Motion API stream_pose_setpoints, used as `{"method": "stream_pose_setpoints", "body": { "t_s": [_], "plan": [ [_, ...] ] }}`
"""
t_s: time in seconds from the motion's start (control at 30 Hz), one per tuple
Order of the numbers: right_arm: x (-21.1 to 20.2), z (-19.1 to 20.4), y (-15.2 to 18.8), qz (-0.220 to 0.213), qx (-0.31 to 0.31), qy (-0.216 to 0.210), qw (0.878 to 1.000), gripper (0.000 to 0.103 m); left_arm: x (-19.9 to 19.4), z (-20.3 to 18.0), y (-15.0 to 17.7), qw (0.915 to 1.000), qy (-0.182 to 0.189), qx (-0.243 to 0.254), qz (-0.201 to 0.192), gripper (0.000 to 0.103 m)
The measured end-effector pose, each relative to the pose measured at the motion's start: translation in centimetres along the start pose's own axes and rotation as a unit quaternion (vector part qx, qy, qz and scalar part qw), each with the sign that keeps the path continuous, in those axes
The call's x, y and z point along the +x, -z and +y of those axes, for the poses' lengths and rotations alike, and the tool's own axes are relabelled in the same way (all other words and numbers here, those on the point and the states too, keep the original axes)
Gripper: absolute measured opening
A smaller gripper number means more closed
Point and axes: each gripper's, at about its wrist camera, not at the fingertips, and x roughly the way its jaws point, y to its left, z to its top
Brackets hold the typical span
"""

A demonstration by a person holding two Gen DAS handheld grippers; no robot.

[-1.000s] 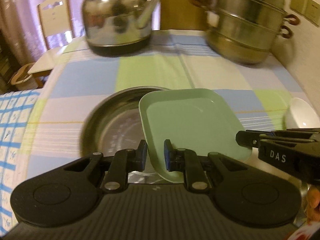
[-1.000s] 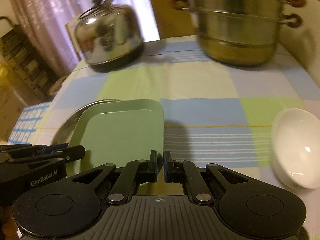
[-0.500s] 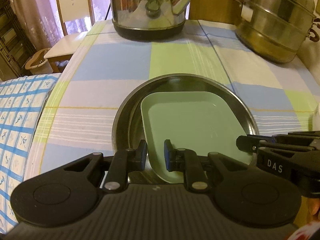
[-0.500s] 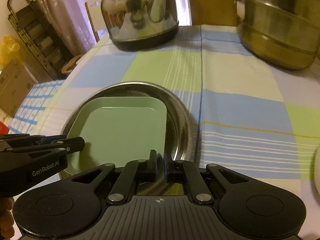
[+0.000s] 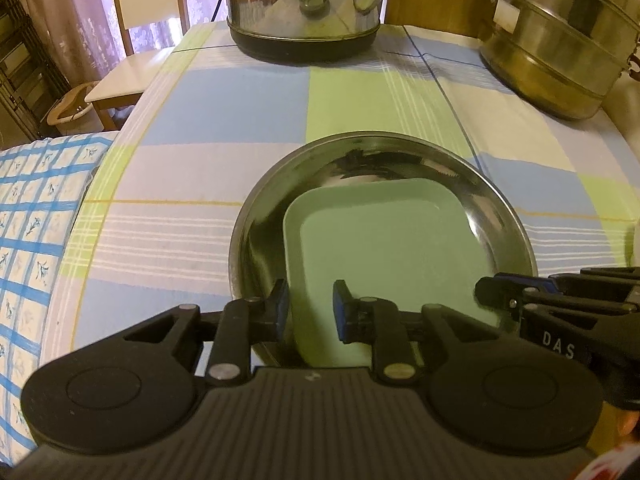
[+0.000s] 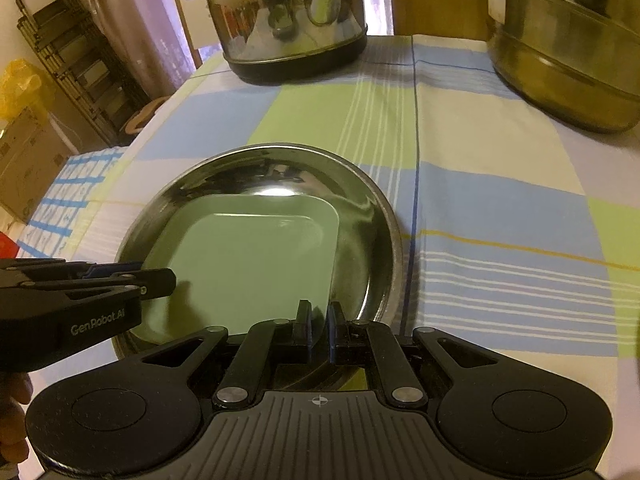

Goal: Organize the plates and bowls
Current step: 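Lift the green plate, lower it into the steel plate, open the right gripper, then withdraw the right gripper from the steel plate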

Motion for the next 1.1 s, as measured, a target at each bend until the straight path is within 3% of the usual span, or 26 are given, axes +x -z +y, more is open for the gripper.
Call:
{"method": "stream_pose_setpoints", "body": {
  "t_s": [0.07, 0.3, 0.37, 0.47, 0.73, 1.1],
  "plan": [
    [0.0, -0.2, -0.1, 0.000, 0.008, -0.008, 1.000, 0.008, -0.2, 0.0, 0.0, 1.0000, -0.001, -0.001, 0.000, 0.031],
    [-1.4, -0.5, -0.5, -0.016, 0.023, -0.019, 0.999, 0.017, -1.6, -0.2, 0.0, 1.0000, -0.003, 0.000, -0.006, 0.035],
    [-2.1, -0.7, -0.5, -0.022, 0.030, -0.021, 0.999, 0.034, -2.3, -0.2, 0.2, 1.0000, -0.003, -0.001, -0.008, 0.037],
    [-3.5, -1.1, -0.2, -0.037, 0.041, -0.026, 0.998, 0.049, -3.6, -0.4, 0.5, 0.9999, -0.003, -0.003, -0.011, 0.041],
    [-7.6, -2.2, 1.1, -0.045, 0.061, -0.036, 0.996, 0.056, -8.2, -1.1, 2.3, 0.9996, -0.002, -0.017, -0.023, 0.055],
    [-14.3, -4.1, 5.2, -0.057, 0.077, -0.043, 0.994, 0.060, -14.0, -4.3, 6.9, 0.9990, 0.000, -0.027, -0.035, 0.059]
  ]
}}
